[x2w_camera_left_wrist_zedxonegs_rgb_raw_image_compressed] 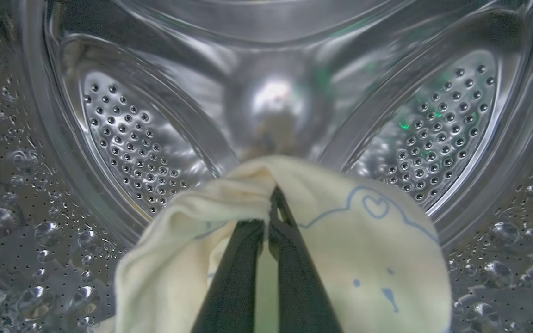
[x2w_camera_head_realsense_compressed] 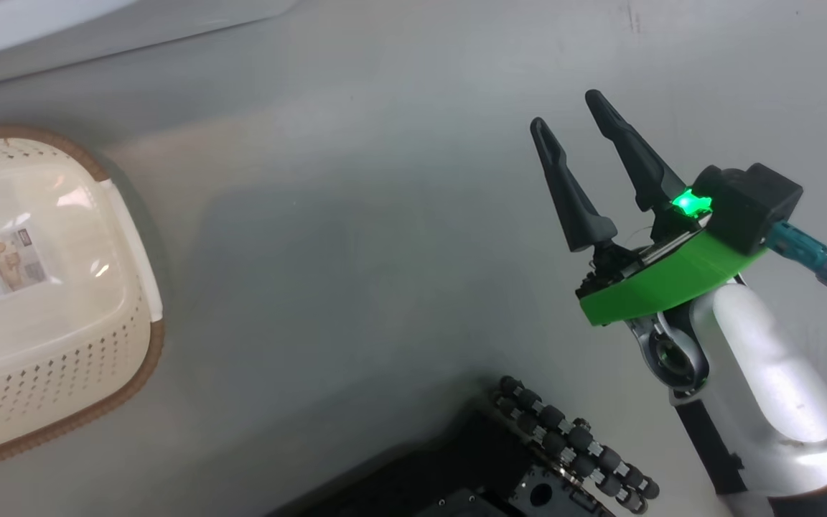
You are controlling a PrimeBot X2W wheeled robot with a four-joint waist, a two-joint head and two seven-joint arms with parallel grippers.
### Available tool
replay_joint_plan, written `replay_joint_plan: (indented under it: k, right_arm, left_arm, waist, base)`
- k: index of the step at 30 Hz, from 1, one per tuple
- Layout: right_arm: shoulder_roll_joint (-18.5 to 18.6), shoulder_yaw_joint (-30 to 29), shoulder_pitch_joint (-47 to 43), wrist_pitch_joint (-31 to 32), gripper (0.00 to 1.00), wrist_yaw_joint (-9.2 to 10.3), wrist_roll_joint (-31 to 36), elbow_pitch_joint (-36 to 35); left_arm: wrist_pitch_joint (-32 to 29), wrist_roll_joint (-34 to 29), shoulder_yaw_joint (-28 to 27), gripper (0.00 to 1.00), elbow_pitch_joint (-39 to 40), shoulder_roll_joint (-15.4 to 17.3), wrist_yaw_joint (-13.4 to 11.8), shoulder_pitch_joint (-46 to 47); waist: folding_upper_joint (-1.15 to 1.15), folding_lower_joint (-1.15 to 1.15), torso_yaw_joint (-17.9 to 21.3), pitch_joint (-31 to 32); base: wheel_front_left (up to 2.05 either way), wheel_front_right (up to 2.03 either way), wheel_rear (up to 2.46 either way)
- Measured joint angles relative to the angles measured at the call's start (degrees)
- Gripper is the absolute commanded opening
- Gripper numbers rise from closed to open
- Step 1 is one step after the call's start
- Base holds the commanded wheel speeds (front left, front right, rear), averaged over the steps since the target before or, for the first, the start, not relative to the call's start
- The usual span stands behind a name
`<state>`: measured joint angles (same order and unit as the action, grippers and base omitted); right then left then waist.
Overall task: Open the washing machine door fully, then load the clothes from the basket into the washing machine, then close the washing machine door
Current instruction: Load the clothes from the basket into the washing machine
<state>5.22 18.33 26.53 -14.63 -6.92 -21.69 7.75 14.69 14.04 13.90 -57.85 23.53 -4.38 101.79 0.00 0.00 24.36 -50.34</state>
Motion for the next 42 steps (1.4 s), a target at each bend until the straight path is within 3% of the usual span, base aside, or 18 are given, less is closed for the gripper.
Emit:
replay_joint_plan:
  k: [12, 15, 20, 22, 23, 25, 34, 42]
  right_arm:
    - [-0.5, 0.4, 0.5, 0.0, 1.0, 0.0, 0.0, 0.0]
    - [-0.5, 0.5, 1.1, 0.0, 1.0, 0.0, 0.0, -0.1]
    - [-0.5, 0.7, 1.1, 0.0, 1.0, 0.0, 0.0, 0.0]
    - [-0.5, 0.7, 1.1, 0.0, 1.0, 0.0, 0.0, 0.0]
    - [-0.5, 0.7, 1.1, 0.0, 1.0, 0.0, 0.0, 0.1]
    - [-0.5, 0.6, 1.1, 0.0, 1.0, 0.0, 0.0, 0.2]
    - [-0.2, 0.0, 1.0, 0.0, 1.0, 0.0, 0.0, 0.6]
    - [0.0, -0.6, 0.6, 0.0, 1.0, 0.0, 0.1, 1.0]
  left_arm:
    - [0.2, -3.5, -6.2, 0.0, 15.5, 0.9, -1.2, -0.1]
    - [0.2, -3.9, -8.4, 0.0, 15.9, 1.1, -1.2, -0.3]
    - [0.3, -4.5, -10.2, 0.0, 9.4, 1.0, -0.7, -1.5]
    - [0.3, -4.5, -10.3, 0.37, 5.3, 0.8, -0.6, -1.5]
    - [0.3, -4.5, -10.2, 0.5, 3.6, 0.6, -0.5, -1.5]
    - [0.3, -4.8, -10.1, 1.0, 0.5, 0.1, -0.1, -1.2]
    - [-1.2, -5.9, -7.8, 1.0, -13.5, -2.8, 1.3, 1.4]
    - [-4.9, -5.9, -6.7, 1.0, -16.4, -5.0, 2.4, 0.2]
  waist:
    - [0.0, 0.0, 0.4, -2.7]
    - [0.0, 0.0, 0.5, -3.0]
    - [0.0, 0.0, 0.3, -3.0]
    - [0.0, 0.0, 0.0, -2.8]
    - [0.0, 0.0, -0.2, -2.7]
    - [0.0, 0.0, -0.5, -2.5]
    - [0.0, 0.0, -2.4, -0.2]
    - [0.0, 0.0, -4.0, 3.0]
  base:
    - [0.0, 0.0, 0.0]
    - [0.0, 0.0, 0.0]
    - [0.0, 0.0, 0.0]
    - [0.0, 0.0, 0.0]
    - [0.0, 0.0, 0.0]
    - [0.0, 0.0, 0.0]
    - [0.0, 0.0, 0.0]
    - [0.0, 0.0, 0.0]
